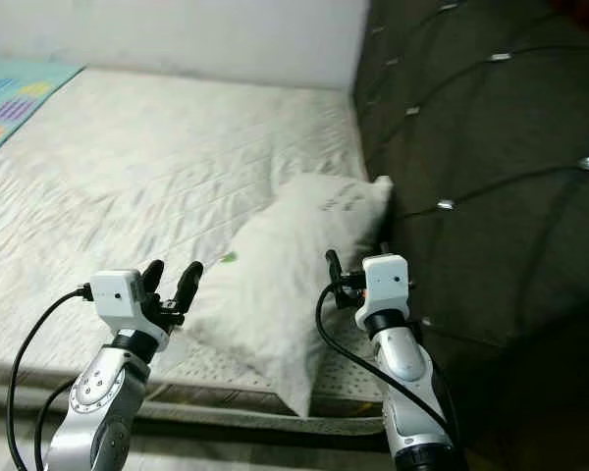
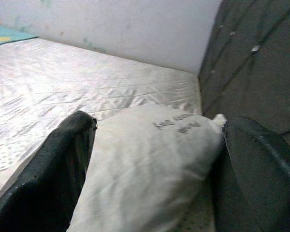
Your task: Clean up the room
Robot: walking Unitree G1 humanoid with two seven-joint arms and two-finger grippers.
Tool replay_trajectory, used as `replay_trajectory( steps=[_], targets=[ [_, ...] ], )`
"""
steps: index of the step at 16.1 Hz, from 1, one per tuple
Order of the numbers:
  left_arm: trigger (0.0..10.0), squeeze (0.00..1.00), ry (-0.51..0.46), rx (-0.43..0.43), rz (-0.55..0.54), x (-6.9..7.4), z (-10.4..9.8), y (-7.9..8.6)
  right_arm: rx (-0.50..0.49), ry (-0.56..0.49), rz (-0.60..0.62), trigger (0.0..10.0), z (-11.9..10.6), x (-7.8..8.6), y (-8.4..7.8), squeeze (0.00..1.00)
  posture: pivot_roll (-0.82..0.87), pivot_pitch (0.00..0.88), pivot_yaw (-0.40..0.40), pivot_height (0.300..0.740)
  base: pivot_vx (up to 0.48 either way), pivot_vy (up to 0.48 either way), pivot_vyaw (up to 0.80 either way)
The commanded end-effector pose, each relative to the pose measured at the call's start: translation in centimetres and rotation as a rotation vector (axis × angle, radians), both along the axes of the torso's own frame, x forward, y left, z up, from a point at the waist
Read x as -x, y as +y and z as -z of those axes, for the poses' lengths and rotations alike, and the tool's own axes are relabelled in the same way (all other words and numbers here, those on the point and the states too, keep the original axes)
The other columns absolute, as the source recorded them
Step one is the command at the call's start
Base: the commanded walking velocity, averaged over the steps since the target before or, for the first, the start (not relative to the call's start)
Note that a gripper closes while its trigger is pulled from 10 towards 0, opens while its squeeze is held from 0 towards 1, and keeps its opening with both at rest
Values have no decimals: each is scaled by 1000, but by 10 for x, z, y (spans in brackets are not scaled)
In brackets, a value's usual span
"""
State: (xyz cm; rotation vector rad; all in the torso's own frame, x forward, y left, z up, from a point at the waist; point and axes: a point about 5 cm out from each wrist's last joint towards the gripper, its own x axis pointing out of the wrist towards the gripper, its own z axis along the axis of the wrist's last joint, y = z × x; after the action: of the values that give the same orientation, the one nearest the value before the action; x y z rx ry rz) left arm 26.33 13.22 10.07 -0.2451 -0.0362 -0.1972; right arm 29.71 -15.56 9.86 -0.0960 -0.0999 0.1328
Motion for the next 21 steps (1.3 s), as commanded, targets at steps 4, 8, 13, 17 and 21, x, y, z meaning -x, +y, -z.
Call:
replay_trajectory(
  steps=[4, 8, 13, 17, 21],
  targets=[
    [10000, 0, -1, -5, 1, 2, 0, 0, 5, 2, 14, 10000, 0, 2, -4, 0, -124, 71, -21, 740, 0, 0, 0],
    [10000, 0, 14, 9, -12, 1, 1, 1, 4, 5, 12, 10000, 0, 2, -4, 0, -124, 71, -25, 740, 0, 133, -200],
    [10000, 0, 9, 17, -15, 0, 0, 1, 7, 7, 9, 10000, 0, 2, -4, 0, -122, 76, -31, 740, 0, 401, -84],
    [10000, 0, 12, 17, -19, 0, 1, 1, 9, 9, 6, 10000, 0, 2, -4, 0, -121, 76, -34, 740, 0, 439, 0],
    [10000, 0, -6, 37, -1, 2, -1, 0, 13, 10, 6, 10000, 1, 3, -4, 0, -124, 77, -33, 740, 0, 0, 0]
  ],
)
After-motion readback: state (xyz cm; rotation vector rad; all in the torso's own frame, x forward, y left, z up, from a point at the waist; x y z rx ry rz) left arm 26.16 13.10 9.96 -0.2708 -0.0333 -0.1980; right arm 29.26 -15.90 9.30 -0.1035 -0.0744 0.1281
